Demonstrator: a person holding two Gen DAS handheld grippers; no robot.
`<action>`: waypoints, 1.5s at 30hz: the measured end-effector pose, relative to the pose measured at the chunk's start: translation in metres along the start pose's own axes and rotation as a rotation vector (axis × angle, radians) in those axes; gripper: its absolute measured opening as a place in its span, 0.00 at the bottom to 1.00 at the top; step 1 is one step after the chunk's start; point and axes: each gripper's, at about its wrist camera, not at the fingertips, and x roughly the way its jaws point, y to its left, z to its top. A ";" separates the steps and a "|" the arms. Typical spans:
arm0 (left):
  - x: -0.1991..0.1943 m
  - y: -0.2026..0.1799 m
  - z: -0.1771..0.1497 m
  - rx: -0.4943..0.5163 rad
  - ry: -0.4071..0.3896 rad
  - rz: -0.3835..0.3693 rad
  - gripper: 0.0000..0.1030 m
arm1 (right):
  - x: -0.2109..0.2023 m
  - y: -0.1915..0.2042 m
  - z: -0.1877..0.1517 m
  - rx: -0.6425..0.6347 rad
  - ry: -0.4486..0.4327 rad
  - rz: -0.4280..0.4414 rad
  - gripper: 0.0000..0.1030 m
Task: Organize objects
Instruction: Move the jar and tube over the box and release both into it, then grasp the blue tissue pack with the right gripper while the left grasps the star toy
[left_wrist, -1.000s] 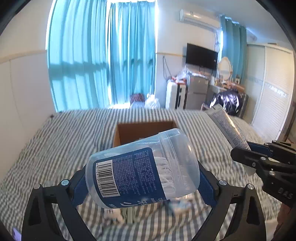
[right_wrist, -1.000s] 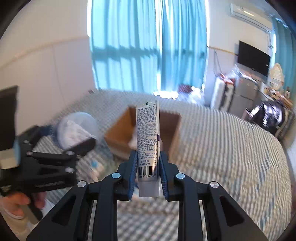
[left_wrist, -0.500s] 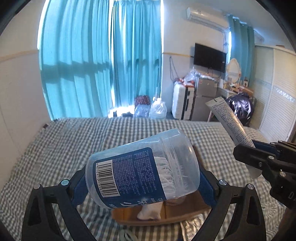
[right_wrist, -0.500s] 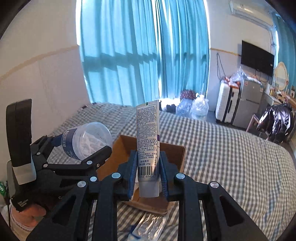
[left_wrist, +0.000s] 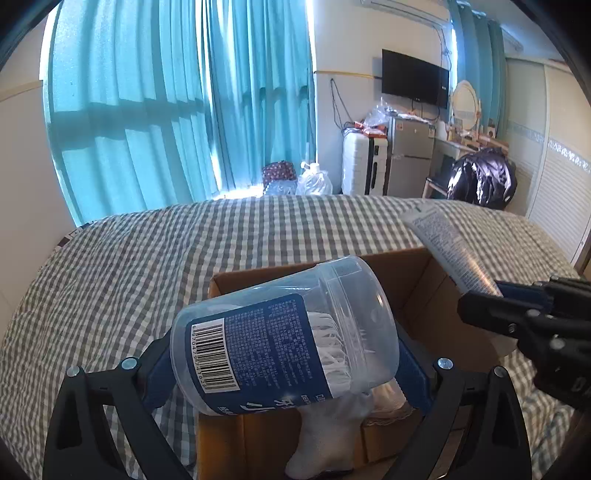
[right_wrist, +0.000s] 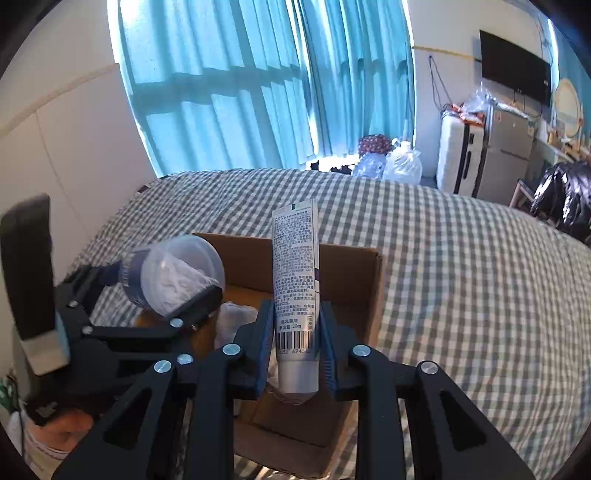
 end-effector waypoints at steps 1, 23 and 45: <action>0.000 -0.001 -0.002 0.003 0.005 0.001 0.95 | -0.001 0.000 0.000 0.006 0.000 0.009 0.23; -0.190 0.007 0.030 -0.019 -0.180 0.038 1.00 | -0.214 0.061 -0.004 -0.034 -0.222 -0.109 0.75; -0.200 0.045 -0.077 -0.109 -0.097 0.123 1.00 | -0.175 0.092 -0.116 -0.091 -0.117 -0.154 0.77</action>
